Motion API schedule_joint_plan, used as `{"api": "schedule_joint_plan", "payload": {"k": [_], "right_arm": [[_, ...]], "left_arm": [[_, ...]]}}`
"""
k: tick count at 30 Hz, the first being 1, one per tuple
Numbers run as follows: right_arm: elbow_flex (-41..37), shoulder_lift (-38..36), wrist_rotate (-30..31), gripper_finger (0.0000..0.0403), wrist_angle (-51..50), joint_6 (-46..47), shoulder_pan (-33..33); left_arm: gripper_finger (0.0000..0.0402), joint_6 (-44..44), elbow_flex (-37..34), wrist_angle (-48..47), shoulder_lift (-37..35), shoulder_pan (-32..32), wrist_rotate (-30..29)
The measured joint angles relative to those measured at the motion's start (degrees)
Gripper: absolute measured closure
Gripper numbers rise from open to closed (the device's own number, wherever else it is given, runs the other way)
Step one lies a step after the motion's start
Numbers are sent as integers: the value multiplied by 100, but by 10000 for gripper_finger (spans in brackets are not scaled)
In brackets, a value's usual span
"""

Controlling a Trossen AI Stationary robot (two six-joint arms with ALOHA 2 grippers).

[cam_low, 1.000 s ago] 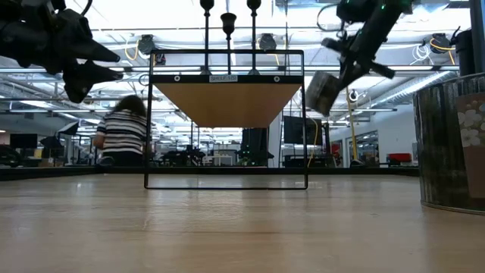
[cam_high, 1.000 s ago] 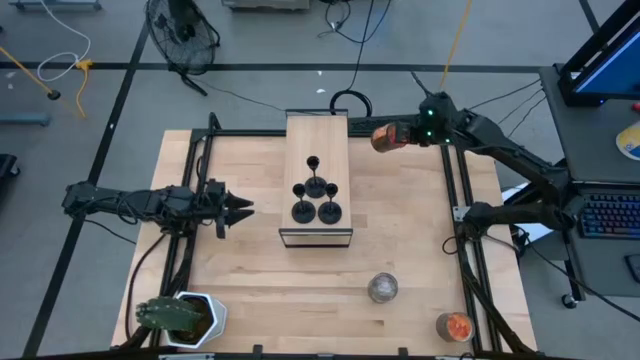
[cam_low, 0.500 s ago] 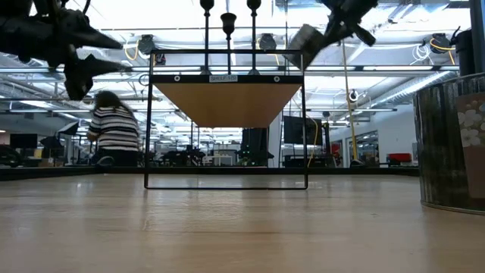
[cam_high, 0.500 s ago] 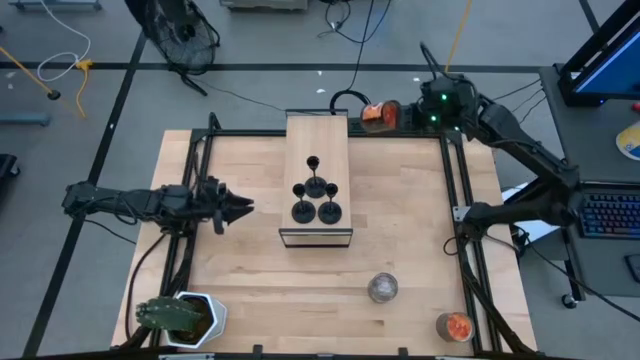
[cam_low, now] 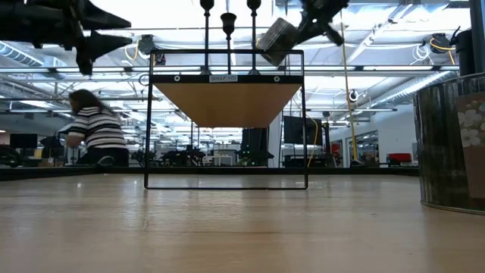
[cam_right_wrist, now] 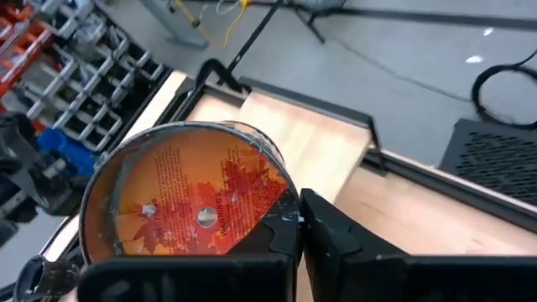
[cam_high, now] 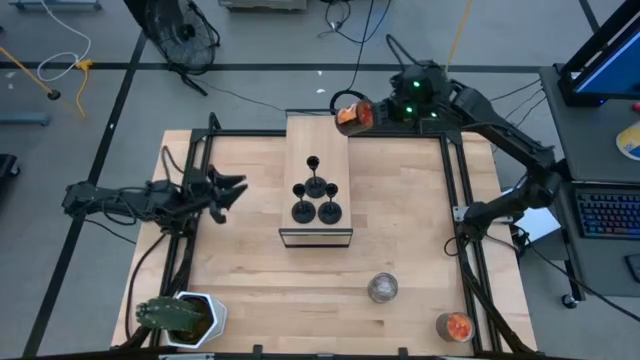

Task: Pick & Place candle stick holders
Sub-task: Put the top orange scented candle on the shelf

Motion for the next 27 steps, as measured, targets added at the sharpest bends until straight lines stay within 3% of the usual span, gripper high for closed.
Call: {"api": "schedule_joint_plan", "payload": {"k": [9, 22, 27], "right_arm": [[531, 770, -498, 403, -2, -238, 1], [620, 908, -618, 403, -149, -333, -45], [617, 878, -625, 403, -214, -364, -52]], "left_arm": [[231, 854, 2, 1244, 0, 0, -704], [230, 207, 2, 1608, 0, 0, -803], [195, 151, 2, 1606, 0, 0, -803]]}}
